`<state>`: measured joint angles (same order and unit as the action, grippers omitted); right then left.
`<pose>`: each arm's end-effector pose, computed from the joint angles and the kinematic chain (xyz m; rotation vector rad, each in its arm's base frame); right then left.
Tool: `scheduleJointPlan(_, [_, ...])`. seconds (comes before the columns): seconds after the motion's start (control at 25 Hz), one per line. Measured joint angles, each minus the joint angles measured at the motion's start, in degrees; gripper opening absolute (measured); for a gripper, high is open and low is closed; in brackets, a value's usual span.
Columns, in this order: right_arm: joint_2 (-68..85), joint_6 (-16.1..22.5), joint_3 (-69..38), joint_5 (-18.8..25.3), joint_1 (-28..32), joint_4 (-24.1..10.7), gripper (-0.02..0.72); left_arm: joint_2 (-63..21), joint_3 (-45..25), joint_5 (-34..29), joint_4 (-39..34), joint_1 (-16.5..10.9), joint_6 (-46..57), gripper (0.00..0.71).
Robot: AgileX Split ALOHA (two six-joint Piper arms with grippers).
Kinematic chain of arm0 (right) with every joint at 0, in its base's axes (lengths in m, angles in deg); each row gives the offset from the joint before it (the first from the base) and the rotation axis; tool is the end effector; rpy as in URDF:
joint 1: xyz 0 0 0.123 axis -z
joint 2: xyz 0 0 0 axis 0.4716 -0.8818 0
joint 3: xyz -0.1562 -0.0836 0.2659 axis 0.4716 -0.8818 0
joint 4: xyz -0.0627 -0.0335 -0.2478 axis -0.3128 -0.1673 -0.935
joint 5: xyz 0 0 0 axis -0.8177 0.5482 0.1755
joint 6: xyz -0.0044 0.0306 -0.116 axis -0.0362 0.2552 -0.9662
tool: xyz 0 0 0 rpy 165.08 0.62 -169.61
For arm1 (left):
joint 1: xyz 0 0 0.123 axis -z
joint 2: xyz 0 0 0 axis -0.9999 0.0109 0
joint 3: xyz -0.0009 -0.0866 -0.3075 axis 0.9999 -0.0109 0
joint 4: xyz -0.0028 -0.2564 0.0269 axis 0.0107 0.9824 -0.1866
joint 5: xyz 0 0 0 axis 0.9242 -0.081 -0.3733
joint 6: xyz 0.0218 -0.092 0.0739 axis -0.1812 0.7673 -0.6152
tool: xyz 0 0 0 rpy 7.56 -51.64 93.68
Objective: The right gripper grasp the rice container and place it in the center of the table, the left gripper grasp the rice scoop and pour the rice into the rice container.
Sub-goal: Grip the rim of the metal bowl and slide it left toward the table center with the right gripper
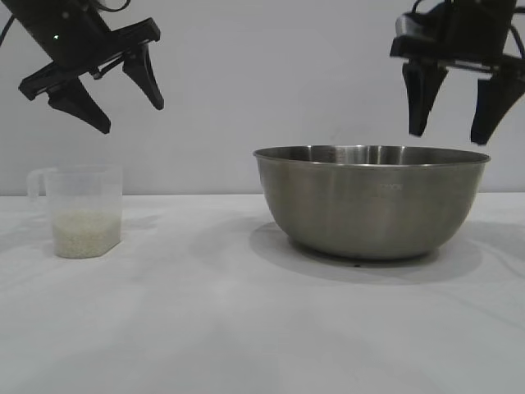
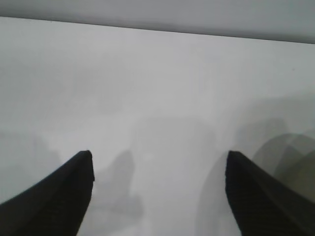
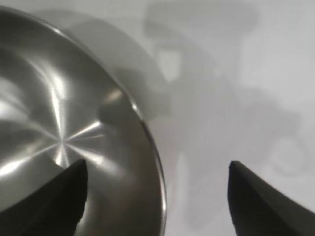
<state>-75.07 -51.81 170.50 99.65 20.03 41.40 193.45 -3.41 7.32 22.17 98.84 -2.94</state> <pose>0.4663 0.0897 0.1979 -0.3103 3.0379 0.3005 0.4644 -0.1103 0.2213 -0.0176 2.3710 -0.5451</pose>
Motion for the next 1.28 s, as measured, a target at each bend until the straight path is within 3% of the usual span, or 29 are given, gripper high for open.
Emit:
scheduleJointPlan(0.2, [-4.25,0.0,0.0,0.0,0.0,0.64,0.525,0.0,0.0,-0.03,0.0,0.0,-0.09,0.531])
scheduleJointPlan(0.36, [-5.2,0.0,0.0,-0.11,0.0,1.07,0.326,0.0,0.0,-0.03,0.0,0.0,-0.09,0.531])
scheduleJointPlan(0.48, [-5.32,-0.12,0.0,-0.21,0.0,1.18,0.105,0.0,0.0,-0.03,0.0,0.0,-0.09,0.531])
scheduleJointPlan(0.6, [-5.32,-0.82,0.0,-0.11,0.0,2.0,0.0,0.0,0.0,-0.03,0.0,0.0,-0.09,0.531])
scheduleJointPlan(0.88, [-5.32,-1.01,0.0,-0.11,-0.23,3.94,0.0,0.0,0.0,-0.03,0.0,0.0,-0.09,0.531])
scheduleJointPlan(1.28, [-5.32,-1.04,0.0,-0.33,-6.86,5.09,0.0,0.0,0.0,-0.03,0.0,0.0,-0.09,0.531])
